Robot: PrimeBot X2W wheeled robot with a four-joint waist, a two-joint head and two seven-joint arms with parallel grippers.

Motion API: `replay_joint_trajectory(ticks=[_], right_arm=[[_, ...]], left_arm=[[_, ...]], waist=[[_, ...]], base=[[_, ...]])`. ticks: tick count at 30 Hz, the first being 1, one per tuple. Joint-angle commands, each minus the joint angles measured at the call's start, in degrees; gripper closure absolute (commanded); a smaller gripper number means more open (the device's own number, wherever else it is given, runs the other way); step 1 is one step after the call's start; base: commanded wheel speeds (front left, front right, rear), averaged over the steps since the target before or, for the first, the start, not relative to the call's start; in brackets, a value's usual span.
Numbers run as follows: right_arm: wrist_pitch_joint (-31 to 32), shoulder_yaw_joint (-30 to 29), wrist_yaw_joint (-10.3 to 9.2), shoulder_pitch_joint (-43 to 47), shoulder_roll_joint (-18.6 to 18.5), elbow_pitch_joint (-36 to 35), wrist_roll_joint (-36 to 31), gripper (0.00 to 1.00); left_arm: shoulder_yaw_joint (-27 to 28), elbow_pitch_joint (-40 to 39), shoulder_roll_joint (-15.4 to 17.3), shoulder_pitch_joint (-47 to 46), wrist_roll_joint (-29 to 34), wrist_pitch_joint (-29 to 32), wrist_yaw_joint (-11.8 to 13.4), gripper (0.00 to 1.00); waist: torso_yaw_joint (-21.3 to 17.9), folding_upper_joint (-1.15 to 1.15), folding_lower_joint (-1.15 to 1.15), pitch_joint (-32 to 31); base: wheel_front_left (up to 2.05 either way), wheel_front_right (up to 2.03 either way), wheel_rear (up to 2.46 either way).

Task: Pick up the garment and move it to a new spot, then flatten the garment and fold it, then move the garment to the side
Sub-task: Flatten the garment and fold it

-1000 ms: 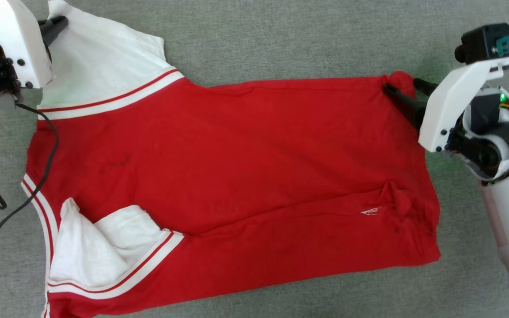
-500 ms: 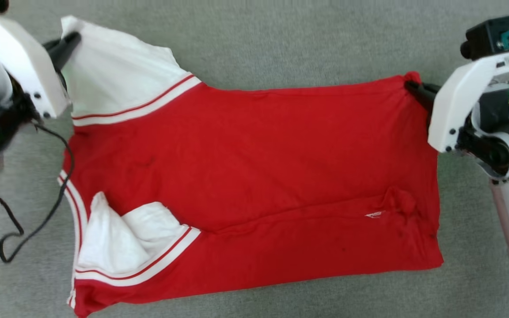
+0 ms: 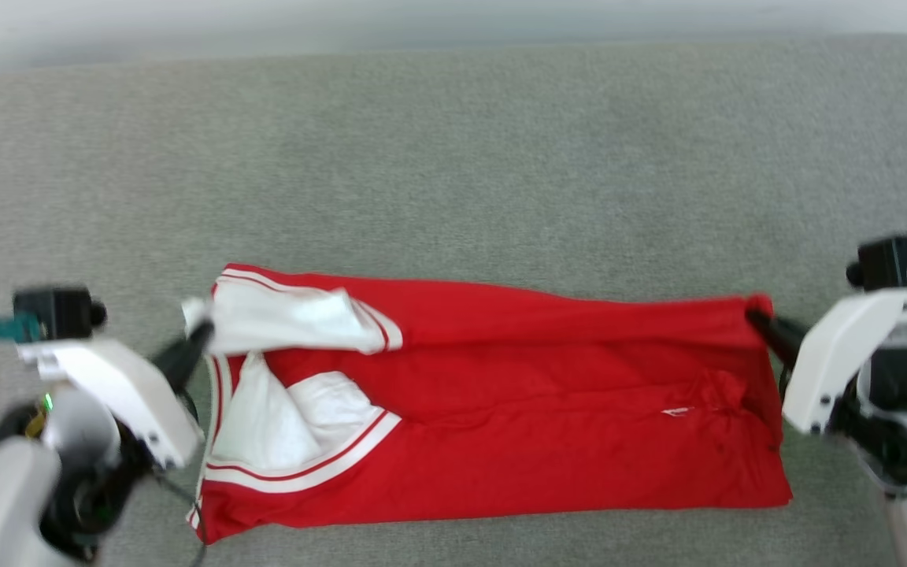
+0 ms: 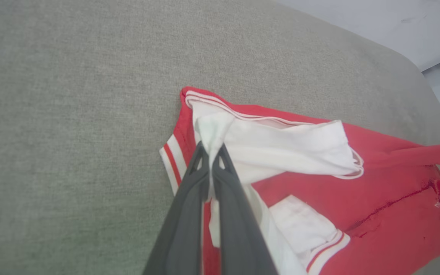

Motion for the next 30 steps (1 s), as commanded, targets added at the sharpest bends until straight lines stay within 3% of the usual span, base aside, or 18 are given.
replay_joint_trajectory(ticks=[1, 6, 7, 8, 9, 10, 15, 20, 30], right_arm=[[-0.1, -0.7, -0.02, 2.2, 0.6, -0.4, 0.3, 1.00], [-0.2, -2.3, -0.02, 8.5, 2.1, -0.8, 0.1, 1.00], [-0.5, -2.6, -0.02, 9.5, 2.5, -0.4, 0.3, 0.91], [-0.5, -2.6, -0.02, 9.5, 2.5, -0.4, 0.3, 0.91], [-0.8, -2.8, -0.02, 10.5, 2.6, -0.1, 0.0, 0.62], [-1.7, -2.9, -0.02, 11.0, 2.7, -0.1, -0.4, 0.00], [-7.8, -1.7, -0.02, 13.4, 3.3, 0.7, -0.5, 0.00], [-16.8, -1.7, -0.02, 14.5, 2.5, -3.6, -1.3, 0.00], [-8.8, -8.8, -0.02, 13.8, -1.8, -5.0, -2.9, 0.00]], left_arm=[[0.1, -0.3, -0.5, 2.4, -0.4, -1.0, 0.7, 1.00], [-0.8, 0.8, -3.0, 9.4, -2.3, -2.1, 1.8, 1.00], [-1.2, 1.4, -3.6, 10.3, -2.7, -1.9, 1.7, 0.72], [-1.2, 1.4, -3.6, 10.3, -2.7, -1.9, 1.7, 0.72], [-1.4, 2.1, -4.2, 10.9, -3.0, -2.2, 1.5, 0.31], [-1.4, 2.6, -4.8, 11.3, -3.2, -3.0, 1.2, 0.00], [-1.2, 5.1, -6.4, 11.2, 0.4, -9.9, 1.4, 0.00], [-0.4, 1.5, -8.3, 10.4, 7.7, -21.7, 5.0, 0.00], [-1.5, -9.5, -8.4, 12.0, 19.7, -30.3, 13.5, 0.00]], waist=[[0.9, 0.00, 0.01, -1.1], [1.2, 0.00, 0.01, -1.9], [1.1, 0.00, 0.01, -2.1], [1.1, 0.00, 0.01, -2.1], [1.1, 0.00, 0.01, -2.3], [1.0, 0.00, 0.01, -2.4], [0.8, 0.00, 0.01, -4.0], [0.2, 0.00, 0.01, -7.7], [1.5, 0.00, 0.01, -11.3]], base=[[0.00, 0.00, 0.00], [0.00, 0.00, 0.00], [0.00, 0.00, 0.00], [0.00, 0.00, 0.00], [0.00, 0.00, 0.00], [0.00, 0.00, 0.00], [0.00, 0.00, 0.00], [0.00, 0.00, 0.00], [0.00, 0.00, 0.00]])
